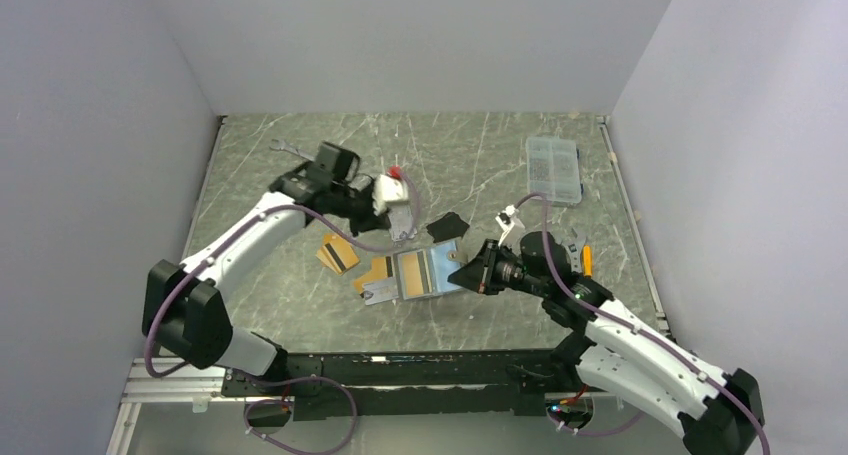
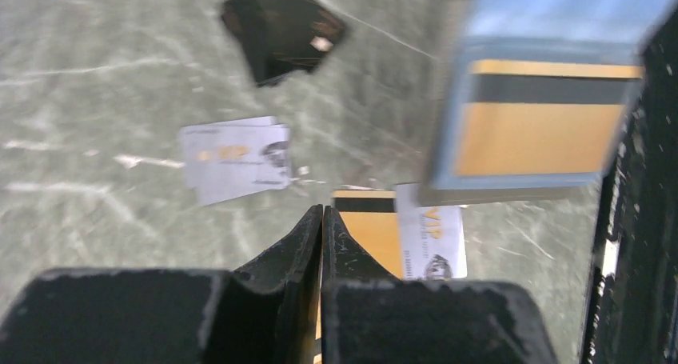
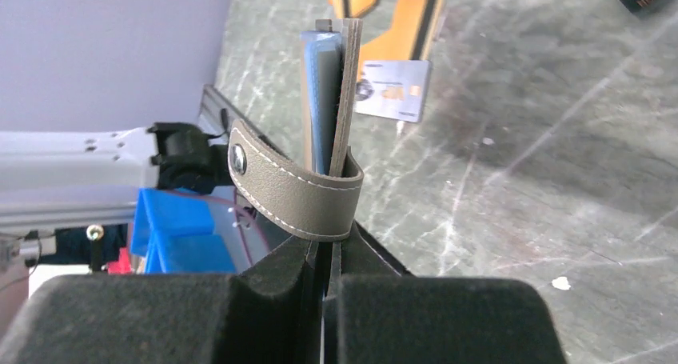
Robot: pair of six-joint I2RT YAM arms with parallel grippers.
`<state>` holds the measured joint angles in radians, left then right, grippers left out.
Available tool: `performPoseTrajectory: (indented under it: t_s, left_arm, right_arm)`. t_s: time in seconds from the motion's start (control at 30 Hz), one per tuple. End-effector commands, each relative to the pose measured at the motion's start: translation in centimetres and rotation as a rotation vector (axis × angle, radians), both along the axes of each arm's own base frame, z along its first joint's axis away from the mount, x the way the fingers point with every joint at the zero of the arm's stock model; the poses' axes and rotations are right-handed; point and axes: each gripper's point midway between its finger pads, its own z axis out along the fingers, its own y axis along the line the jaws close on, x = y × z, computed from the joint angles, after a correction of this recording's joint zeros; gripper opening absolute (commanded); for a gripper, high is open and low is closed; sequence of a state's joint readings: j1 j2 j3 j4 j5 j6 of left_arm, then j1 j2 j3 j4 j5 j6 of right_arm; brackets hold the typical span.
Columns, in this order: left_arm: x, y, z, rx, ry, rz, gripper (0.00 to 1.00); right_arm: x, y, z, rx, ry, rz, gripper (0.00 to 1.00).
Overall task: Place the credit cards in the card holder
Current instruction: Close the card holder at the center of the board.
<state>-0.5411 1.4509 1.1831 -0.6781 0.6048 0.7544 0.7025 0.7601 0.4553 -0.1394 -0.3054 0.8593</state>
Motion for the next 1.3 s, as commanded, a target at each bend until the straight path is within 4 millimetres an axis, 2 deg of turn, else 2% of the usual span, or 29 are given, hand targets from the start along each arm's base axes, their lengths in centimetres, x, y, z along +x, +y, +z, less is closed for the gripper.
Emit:
performPoseTrajectory:
  t_s: [0.0,0.1,0.2,0.27,0.33,0.57,0.67,0.77,0.93,1.07,1.17,1.27]
  left_arm:
    - [2.0,1.3,3.7,-0.235,0.087,0.098,0.09]
    - [1.9,1.9,3.1,-0.282,0.143,0.101,0.09]
    - [-0.3,1.3,2.6,-0.331,0.247,0.025,0.1]
    - [-1.8,0.8,2.3,-0.361,0.302,-0.022,0.1]
    - [-3.3,0.5,2.4,-0.38,0.324,-0.076,0.1]
    - [-8.3,-0.9,6.1,-0.451,0.335,-0.256,0.1]
    - [-9.7,-1.4,6.6,-0.452,0.339,-0.308,0.09]
    - [-10.1,-1.6,6.6,-0.442,0.336,-0.325,0.08]
    - [-10.4,-1.8,4.8,-0.407,0.357,-0.324,0.07]
    - [-10.8,-2.5,2.3,-0.344,0.347,-0.323,0.07]
    - [-11.0,-3.3,0.7,-0.286,0.356,-0.344,0.06]
    - [-10.3,-4.1,-1.3,-0.231,0.364,-0.338,0.04]
  right_arm:
    - [-1.7,0.3,5.8,0.072,-0.13,0.113,0.0]
    - [-2.5,0.3,9.5,0.122,-0.216,0.159,0.0]
    - [-2.8,0.1,12.0,0.167,-0.28,0.159,0.0]
    - [-2.8,0.1,13.1,0.22,-0.313,0.148,0.0]
    - [-2.5,0.4,13.3,0.244,-0.312,0.137,0.0]
    - [-0.8,2.3,11.3,0.292,-0.269,0.136,0.0]
    - [-0.2,2.8,10.2,0.292,-0.243,0.128,0.0]
    - [0.2,2.9,8.5,0.264,-0.204,0.11,0.0]
    - [0.5,2.9,6.1,0.241,-0.152,0.086,0.0]
    - [0.5,3.5,4.2,0.253,-0.105,0.1,0.0]
    - [0.4,3.8,1.8,0.241,-0.05,0.113,0.0]
    - [0.2,4.0,-0.1,0.232,-0.018,0.129,0.0]
